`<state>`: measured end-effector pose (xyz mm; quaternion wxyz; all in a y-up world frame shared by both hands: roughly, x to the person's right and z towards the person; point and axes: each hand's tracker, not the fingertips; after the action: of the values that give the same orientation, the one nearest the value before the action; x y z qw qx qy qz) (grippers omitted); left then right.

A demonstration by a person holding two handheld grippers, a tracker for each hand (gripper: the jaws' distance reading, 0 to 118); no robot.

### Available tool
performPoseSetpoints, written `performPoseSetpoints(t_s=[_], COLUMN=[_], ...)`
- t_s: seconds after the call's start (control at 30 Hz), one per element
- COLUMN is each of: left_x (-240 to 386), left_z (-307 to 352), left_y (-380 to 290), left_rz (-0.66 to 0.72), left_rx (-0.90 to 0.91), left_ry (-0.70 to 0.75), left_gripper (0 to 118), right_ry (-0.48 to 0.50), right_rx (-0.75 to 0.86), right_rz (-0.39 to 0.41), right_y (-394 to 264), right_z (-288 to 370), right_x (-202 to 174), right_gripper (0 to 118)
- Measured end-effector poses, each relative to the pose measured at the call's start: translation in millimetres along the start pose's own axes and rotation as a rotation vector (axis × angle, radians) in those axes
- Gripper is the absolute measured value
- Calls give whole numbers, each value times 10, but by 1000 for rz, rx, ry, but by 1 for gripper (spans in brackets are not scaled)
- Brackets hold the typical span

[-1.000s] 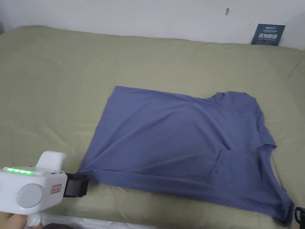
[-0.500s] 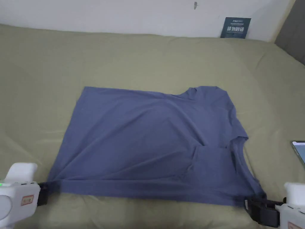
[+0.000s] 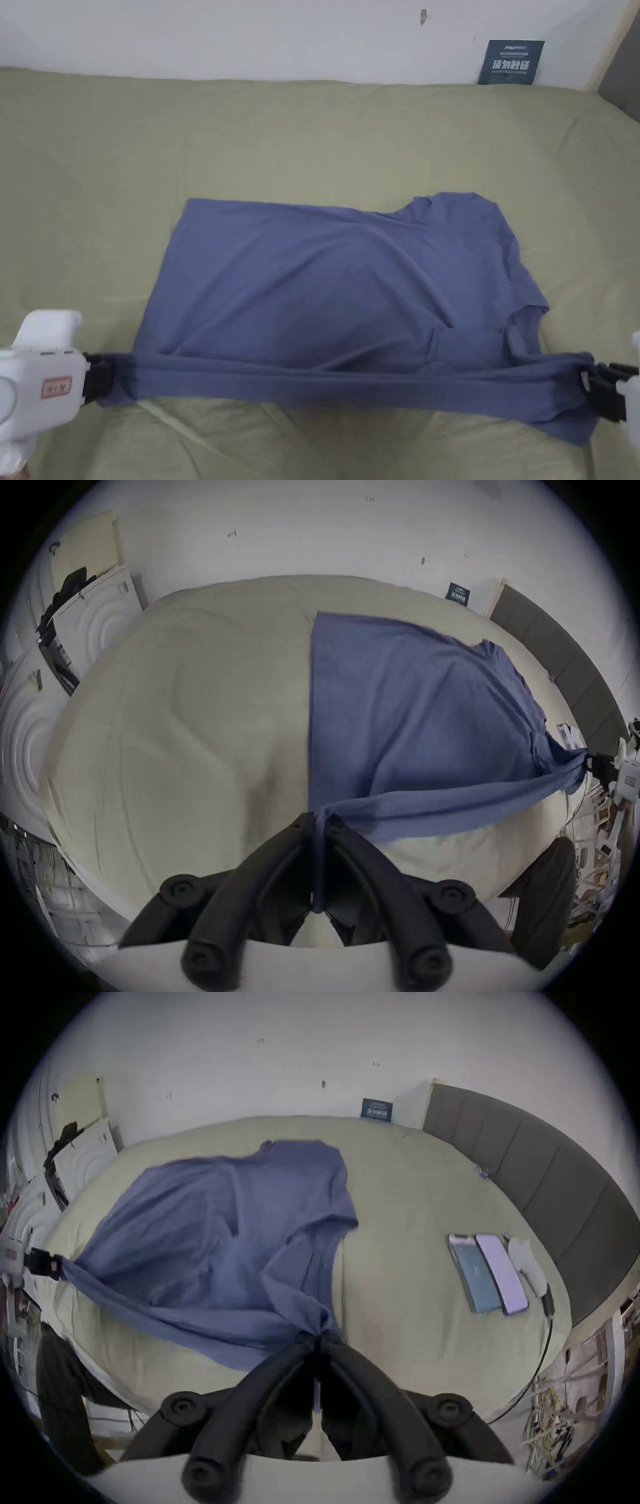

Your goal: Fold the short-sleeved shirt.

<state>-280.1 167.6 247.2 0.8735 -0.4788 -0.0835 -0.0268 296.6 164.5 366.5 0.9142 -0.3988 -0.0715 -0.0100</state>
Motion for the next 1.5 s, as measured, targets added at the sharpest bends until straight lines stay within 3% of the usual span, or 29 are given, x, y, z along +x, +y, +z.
performPoseSetpoints(t_s=[0.33,0.6,0.63,0.67,0.7,0.73,0.77,0.8,0.9,0.93,0.97,1.0,1.03,1.1,1.13,1.17,1.2,1.23,1.27,1.3,1.5], left_x=[46,59,37,29,16,-3,-34,-52,-92,-83,-71,-57,-77,-103,-114,-108,-117,-126,-135,-90,23], left_z=[-664,-1215,-1213,-1178,-1158,-1135,-1067,-1011,-828,-749,-666,-608,-595,-525,-507,-503,-487,-471,-476,-512,-876], left_y=[1044,1206,1191,1170,1139,1092,1071,1035,894,826,748,673,624,465,401,399,363,336,313,341,391], left_rz=[15,28,37,53,73,92,118,124,113,92,80,67,60,51,55,68,79,97,112,114,68], left_rx=[6,-57,-42,2,23,14,27,33,20,21,28,31,22,19,-6,-8,1,6,10,-3,-70], left_ry=[22,37,31,20,23,26,33,47,35,48,50,52,42,38,6,-13,-34,-50,-43,-33,37], left_gripper=[6,6,10,28,64,112,117,116,114,102,73,23,0,0,0,1,14,64,105,118,118], right_ry=[-32,-35,-29,-31,-37,-34,-32,-26,-7,-7,4,9,16,18,72,72,59,61,52,50,47], right_rx=[-38,-127,-128,-125,-117,-119,-69,-65,-110,-125,-123,-121,-116,-109,-140,-133,-124,-117,-113,-112,-120], right_rz=[8,25,22,19,3,-13,-24,-33,-41,-44,-47,-47,-49,-70,-81,-84,-76,-70,-64,-62,-88], right_y=[1002,1170,1155,1137,1131,1096,1079,1054,878,809,688,608,522,403,366,326,293,239,213,203,152], right_z=[-937,-1487,-1478,-1460,-1456,-1427,-1268,-1153,-1008,-909,-870,-791,-714,-571,-521,-476,-442,-440,-429,-435,-540], right_x=[44,12,4,-3,11,26,29,24,151,148,148,140,124,90,80,55,17,30,22,27,57], right_gripper=[1,1,6,25,63,115,114,108,109,104,88,58,3,0,0,0,0,0,0,0,0])
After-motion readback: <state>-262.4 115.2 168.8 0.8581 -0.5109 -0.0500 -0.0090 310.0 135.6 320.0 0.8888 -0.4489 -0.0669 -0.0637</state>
